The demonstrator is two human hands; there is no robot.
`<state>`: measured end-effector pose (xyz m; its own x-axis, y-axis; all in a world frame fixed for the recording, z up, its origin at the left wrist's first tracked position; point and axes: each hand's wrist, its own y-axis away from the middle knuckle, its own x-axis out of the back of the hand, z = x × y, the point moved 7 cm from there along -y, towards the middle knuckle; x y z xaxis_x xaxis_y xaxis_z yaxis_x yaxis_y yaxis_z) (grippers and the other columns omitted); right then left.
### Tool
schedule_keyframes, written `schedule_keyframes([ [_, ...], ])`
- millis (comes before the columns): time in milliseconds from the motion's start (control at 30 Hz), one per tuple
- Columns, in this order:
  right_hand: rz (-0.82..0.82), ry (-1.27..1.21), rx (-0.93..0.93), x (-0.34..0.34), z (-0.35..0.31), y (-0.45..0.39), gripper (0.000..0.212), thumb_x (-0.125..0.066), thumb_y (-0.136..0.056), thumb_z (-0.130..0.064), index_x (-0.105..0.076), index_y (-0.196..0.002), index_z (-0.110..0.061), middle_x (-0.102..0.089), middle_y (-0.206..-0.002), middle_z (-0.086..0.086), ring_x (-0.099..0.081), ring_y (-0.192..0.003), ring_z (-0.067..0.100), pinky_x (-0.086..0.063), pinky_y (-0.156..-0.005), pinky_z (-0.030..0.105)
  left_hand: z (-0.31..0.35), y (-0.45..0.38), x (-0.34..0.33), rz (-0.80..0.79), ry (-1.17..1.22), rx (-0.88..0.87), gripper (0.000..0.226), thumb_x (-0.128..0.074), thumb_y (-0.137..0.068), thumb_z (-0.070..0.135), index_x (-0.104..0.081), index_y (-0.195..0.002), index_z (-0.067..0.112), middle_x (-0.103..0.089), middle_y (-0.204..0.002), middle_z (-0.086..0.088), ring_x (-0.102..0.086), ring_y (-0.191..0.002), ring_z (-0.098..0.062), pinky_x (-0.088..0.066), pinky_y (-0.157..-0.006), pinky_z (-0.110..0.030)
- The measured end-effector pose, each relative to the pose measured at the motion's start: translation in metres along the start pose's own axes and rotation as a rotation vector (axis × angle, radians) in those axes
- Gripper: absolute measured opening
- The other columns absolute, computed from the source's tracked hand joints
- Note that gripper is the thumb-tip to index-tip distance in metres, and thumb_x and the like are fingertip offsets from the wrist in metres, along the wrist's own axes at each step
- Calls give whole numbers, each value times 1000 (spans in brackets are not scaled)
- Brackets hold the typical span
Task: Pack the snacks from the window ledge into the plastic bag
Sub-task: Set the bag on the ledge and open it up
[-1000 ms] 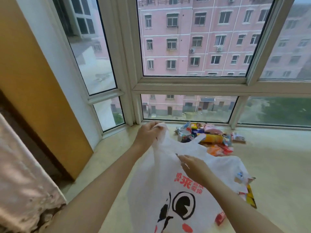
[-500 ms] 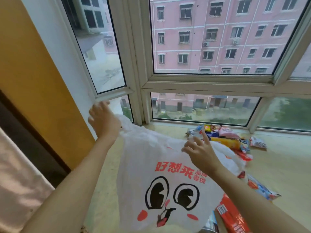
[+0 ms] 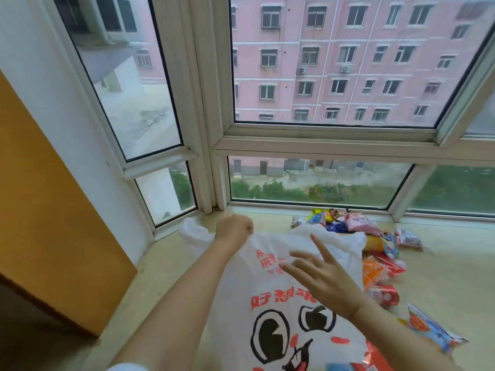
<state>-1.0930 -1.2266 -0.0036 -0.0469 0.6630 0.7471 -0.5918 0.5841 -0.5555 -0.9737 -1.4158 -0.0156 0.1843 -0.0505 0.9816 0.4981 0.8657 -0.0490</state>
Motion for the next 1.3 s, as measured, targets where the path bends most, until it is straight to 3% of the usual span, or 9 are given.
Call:
schedule_keyframes([
  [100, -82, -1, -47, -7, 17, 22, 41, -45, -88, -2, -49, -128, -12, -61, -87, -1, -65, -83, 16, -33, -102, 61, -23, -28, 34, 172, 79, 98, 26, -47, -93, 11, -71, -102, 16, -67, -106, -7, -60, -100, -29, -35, -71, -28],
  [233, -253, 16, -69, -19, 21, 56, 32, -28, -96, -6, -57, -103, -15, -45, -86, -1, -54, -60, 11, -21, -114, 54, -74, -49, 99, 397, -60, 283, 25, -46, -88, 3, -70, -93, 7, -68, -93, -17, -63, -85, -36, -42, -67, -32],
  [367, -391, 68, -63, -40, 19, 99, 10, -55, -81, -14, -55, -88, -21, -43, -89, -1, -56, -60, 11, -21, -112, 55, -111, -48, 117, 443, -106, 417, 29, -44, -85, -9, -66, -100, 2, -65, -93, -24, -62, -86, -41, -42, -66, -37],
  [533, -322, -7, -217, -63, 14, 118, 26, -59, -70, -1, -63, -86, -21, -51, -84, -3, -58, -59, 12, -25, -110, 48, -39, -29, 68, 630, -164, 6, 50, -58, -62, -17, -47, -104, 8, -54, -101, -19, -49, -85, -34, -39, -65, -41],
  [667, -281, -180, -349, -78, 10, 120, 23, -75, -65, -4, -70, -80, -20, -60, -75, -5, -59, -63, 12, -40, -90, 28, 45, -1, -39, 323, -313, -555, 12, -54, -77, 25, -57, -78, 14, -61, -73, -7, -57, -70, -27, -31, -70, -35],
  [767, -365, -304, -469, -84, 10, 135, 21, -52, -83, -32, -72, -82, -27, -64, -76, -13, -59, -55, 5, -40, -62, 14, 30, -2, -98, -83, -116, -153, 60, -24, -94, 59, -60, -121, 19, -65, -118, -6, -57, -113, -25, -28, -98, -38],
  [867, -346, -204, -495, -80, 18, 138, 35, -49, -85, -50, -72, -100, -27, -71, -95, -10, -61, -55, 8, -47, -49, 22, 23, -5, -115, -132, 66, -7, 80, -14, -85, 75, -14, -152, 31, -20, -159, 3, -15, -146, -19, -6, -114, -52],
  [1100, -312, -167, -553, -132, 51, 39, 104, -77, -63, -56, -25, -149, -28, -31, -153, 4, -42, -132, 31, -35, -99, 67, 36, -13, -127, -40, 631, -30, 76, -33, -88, 68, -8, -152, 35, -11, -159, 13, -12, -145, -5, -19, -118, -38],
  [1300, -359, -227, -605, -195, 50, 7, 113, -84, -61, -40, -17, -150, -27, -34, -152, 4, -61, -105, 29, -54, -77, 50, 12, -13, -120, 52, 1129, 40, 44, -40, -102, 27, -31, -146, 29, -40, -146, 13, -43, -127, 6, -36, -102, -14],
])
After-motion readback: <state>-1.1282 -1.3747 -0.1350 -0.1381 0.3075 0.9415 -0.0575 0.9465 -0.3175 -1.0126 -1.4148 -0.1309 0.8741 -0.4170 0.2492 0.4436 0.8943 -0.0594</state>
